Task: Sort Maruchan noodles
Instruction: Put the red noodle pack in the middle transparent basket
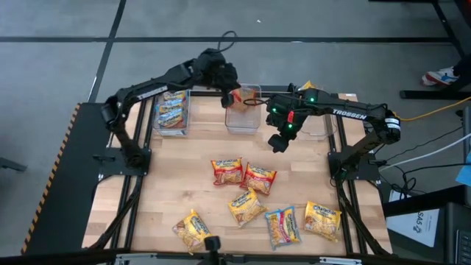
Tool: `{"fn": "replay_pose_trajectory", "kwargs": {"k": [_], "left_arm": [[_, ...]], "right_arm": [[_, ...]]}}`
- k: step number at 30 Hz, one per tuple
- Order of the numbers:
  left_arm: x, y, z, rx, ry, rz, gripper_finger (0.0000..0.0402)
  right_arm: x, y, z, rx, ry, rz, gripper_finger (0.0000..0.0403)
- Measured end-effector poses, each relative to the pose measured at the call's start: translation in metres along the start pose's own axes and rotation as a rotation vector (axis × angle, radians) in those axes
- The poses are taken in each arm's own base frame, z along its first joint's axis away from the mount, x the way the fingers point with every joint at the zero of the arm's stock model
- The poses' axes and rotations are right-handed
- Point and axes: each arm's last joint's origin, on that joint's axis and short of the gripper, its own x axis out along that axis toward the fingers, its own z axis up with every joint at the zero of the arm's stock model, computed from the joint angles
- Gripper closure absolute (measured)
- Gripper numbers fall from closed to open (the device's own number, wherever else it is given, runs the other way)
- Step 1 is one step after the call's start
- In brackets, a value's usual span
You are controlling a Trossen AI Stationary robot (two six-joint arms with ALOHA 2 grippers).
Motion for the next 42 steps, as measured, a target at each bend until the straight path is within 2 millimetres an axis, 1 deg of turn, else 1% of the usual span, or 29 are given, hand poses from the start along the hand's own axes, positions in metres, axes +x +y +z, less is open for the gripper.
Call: {"fn": "replay_pose_trajectory", "kwargs": {"k": [5,7,14,17,21,25,30,34,36,42], "left_arm": [[0.028,0.007,-0.010,-0.001,0.022,0.000,0.0401],[0.034,0.009,-0.014,-0.005,0.033,-0.001,0.0401],[0.036,0.009,-0.016,-0.020,0.041,-0.025,0.0401],[0.036,0.009,-0.018,-0.071,0.076,0.009,0.0398],[0.042,0.008,-0.031,-0.199,0.180,-0.029,0.0372],[0.050,0.009,-0.040,-0.293,0.229,-0.042,0.0332],[0.058,0.008,-0.044,-0.302,0.253,-0.013,0.0293],[0.063,0.009,-0.048,-0.297,0.270,0.028,0.0281],[0.066,0.010,-0.048,-0.295,0.268,0.049,0.0281],[0.081,0.012,-0.060,-0.315,0.318,0.076,0.0281]], "right_arm": [[0.005,0.009,-0.005,-0.039,0.018,0.001,0.0162],[0.008,0.014,-0.008,-0.060,0.031,0.003,0.0162],[0.017,0.032,-0.019,-0.133,0.065,-0.006,0.0162],[0.019,0.034,-0.022,-0.151,0.054,-0.066,0.0162],[0.022,0.036,-0.026,-0.157,0.036,-0.156,0.0162],[0.023,0.038,-0.027,-0.145,0.031,-0.163,0.0162],[0.024,0.040,-0.028,-0.132,0.022,-0.176,0.0162],[0.024,0.041,-0.028,-0.131,0.019,-0.176,0.0162],[0.024,0.041,-0.028,-0.127,0.014,-0.174,0.0162],[0.024,0.041,-0.028,-0.127,0.013,-0.174,0.0162]]}}
